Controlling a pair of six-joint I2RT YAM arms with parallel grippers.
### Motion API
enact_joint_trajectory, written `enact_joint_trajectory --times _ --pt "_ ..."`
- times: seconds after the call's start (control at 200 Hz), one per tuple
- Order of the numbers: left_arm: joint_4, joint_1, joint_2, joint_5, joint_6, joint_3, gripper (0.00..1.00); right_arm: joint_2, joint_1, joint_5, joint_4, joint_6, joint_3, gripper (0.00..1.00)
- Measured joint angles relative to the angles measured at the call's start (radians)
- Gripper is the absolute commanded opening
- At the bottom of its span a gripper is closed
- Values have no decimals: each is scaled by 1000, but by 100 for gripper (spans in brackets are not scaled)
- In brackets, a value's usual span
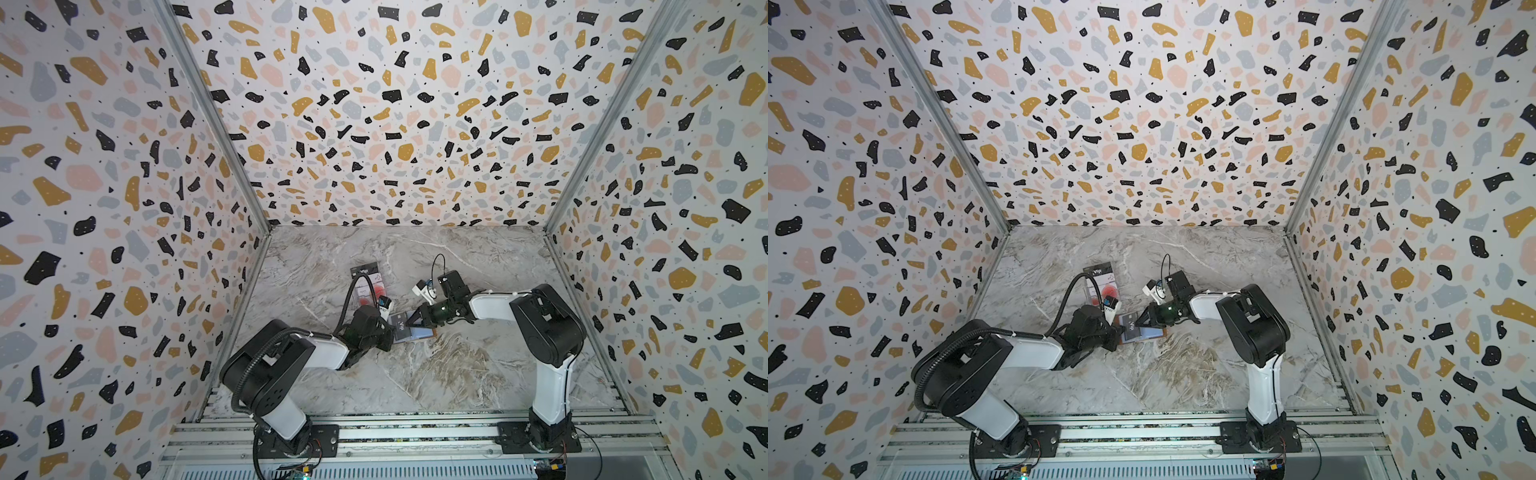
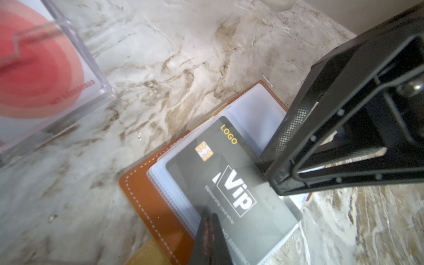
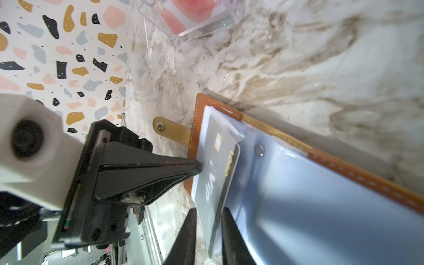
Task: Take the credit cards out of the card holder
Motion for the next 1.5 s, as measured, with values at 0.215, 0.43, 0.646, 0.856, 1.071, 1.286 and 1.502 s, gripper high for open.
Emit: enact_joint_trajectory --times 0.215,0.43,0.646,0.856,1.071,1.286,1.502 --pt "3 0 1 2 0 0 0 0 -3 -43 66 37 -15 8" --pt "3 0 1 2 0 0 0 0 -10 -56 86 58 -23 0" --pt "3 0 1 2 0 0 0 0 -24 -56 94 60 -31 0" --pt "2 0 1 1 1 0 0 0 -62 -43 64 25 -35 0" --pt "0 0 1 2 4 1 0 -22 -106 -31 13 -25 -41 0" --pt "-81 7 -4 28 21 45 23 -90 -158 -13 -61 -101 -43 0" --pt "-314 40 -33 109 98 206 38 -166 -187 -11 -119 -183 -44 0"
